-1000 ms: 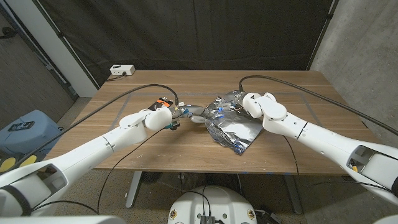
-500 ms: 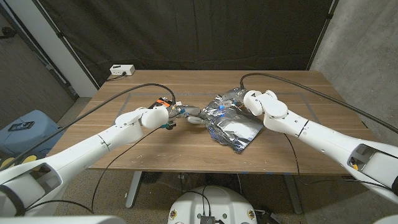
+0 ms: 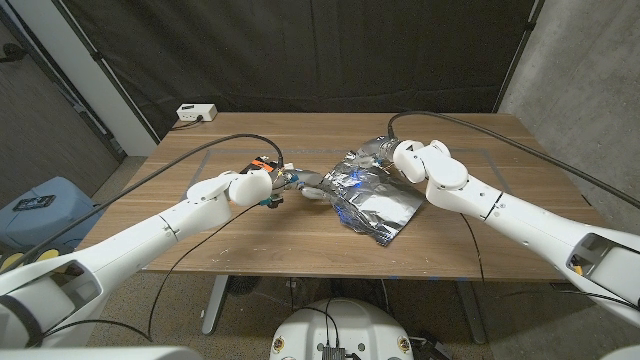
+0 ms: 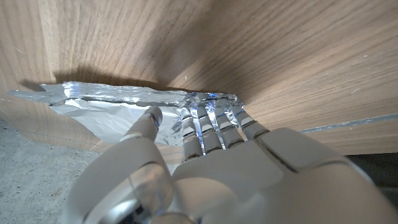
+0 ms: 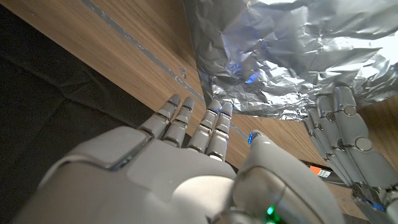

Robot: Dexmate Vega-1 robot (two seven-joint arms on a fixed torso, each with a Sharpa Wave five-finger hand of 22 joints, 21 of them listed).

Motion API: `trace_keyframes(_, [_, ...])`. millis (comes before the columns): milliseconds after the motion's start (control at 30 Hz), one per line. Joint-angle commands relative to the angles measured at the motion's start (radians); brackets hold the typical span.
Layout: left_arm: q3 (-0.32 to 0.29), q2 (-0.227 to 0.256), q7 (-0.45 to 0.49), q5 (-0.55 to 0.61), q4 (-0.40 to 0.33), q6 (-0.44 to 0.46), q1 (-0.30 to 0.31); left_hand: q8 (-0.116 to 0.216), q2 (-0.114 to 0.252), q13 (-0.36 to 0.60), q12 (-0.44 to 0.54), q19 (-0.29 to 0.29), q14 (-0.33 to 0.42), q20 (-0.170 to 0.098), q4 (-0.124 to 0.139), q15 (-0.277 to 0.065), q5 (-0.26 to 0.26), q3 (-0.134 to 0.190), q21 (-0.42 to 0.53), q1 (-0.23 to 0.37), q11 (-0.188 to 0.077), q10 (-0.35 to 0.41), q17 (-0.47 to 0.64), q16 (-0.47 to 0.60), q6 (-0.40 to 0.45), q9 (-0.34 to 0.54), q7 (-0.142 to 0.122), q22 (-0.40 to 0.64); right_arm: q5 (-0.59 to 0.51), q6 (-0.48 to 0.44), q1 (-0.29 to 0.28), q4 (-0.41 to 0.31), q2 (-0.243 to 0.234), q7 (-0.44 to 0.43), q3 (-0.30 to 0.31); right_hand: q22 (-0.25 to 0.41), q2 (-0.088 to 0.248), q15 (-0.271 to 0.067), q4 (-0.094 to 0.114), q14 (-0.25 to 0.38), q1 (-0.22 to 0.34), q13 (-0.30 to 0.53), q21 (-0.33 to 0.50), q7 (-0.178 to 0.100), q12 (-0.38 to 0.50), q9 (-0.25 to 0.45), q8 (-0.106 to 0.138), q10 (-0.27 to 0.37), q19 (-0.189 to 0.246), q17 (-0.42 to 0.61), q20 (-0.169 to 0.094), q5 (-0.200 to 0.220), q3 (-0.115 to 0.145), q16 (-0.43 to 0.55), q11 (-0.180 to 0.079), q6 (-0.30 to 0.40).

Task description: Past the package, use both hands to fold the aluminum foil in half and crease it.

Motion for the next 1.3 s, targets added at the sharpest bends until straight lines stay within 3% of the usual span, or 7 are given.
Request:
trace_keyframes(33, [0.001,-0.008,0.001,0.004,-0.003,0.013,-0.004,-0.002,0.000,0.004,0.001,0.010,0.008,0.000,0.005,0.002,-0.002,0.006,-0.003,-0.010,0.000,0.008,0.003,0.002,0.009,-0.001,0.002,0.002,-0.031,-0.063,-0.045,-0.101,-0.025,0.059,0.033,0.003,-0.011,-0.035,-0.004,-0.006,-0.001,-0.001,0.002,0.005,0.005,0.000,-0.002,0.001,-0.001,0.001,-0.016,-0.004,0.002,0.008,0.004,-0.004])
trace_keyframes(267, [0.003,-0.011,0.001,-0.001,0.006,0.004,-0.009,-0.003,-0.001,0.004,0.000,0.010,0.009,0.000,0.005,0.002,-0.003,0.008,-0.003,-0.013,-0.001,0.009,0.003,0.001,0.009,-0.001,0.001,0.002,-0.052,-0.089,-0.086,-0.136,-0.045,0.069,0.048,0.003,-0.012,-0.032,-0.005,-0.006,-0.001,-0.001,0.001,0.006,0.005,0.000,-0.002,0.000,-0.004,0.000,-0.013,-0.004,0.002,0.008,0.008,-0.004])
trace_keyframes(733, [0.002,-0.009,-0.001,-0.007,0.002,0.011,-0.007,-0.005,-0.001,0.005,-0.001,0.011,0.011,0.000,0.004,0.004,-0.005,0.012,-0.004,-0.016,0.000,0.010,0.002,-0.001,0.007,-0.001,0.001,0.002,-0.075,-0.115,-0.124,-0.135,-0.051,0.086,0.060,0.004,-0.010,-0.028,-0.004,-0.013,-0.006,-0.001,-0.003,0.006,0.006,0.000,-0.003,-0.002,-0.015,-0.001,-0.013,-0.006,0.003,0.008,0.010,-0.006])
trace_keyframes(1300, [-0.005,0.003,-0.001,-0.010,-0.030,0.048,0.009,-0.005,-0.001,0.005,-0.003,0.011,0.013,0.000,0.004,0.007,-0.007,0.017,-0.005,-0.020,0.002,0.010,0.002,-0.002,0.007,-0.001,0.002,0.002,-0.082,-0.089,-0.144,-0.086,-0.060,0.055,0.055,0.004,-0.009,-0.019,0.000,-0.042,-0.018,-0.001,-0.013,0.006,0.007,0.000,-0.003,-0.001,-0.053,-0.002,-0.004,-0.009,0.003,0.001,-0.003,-0.008])
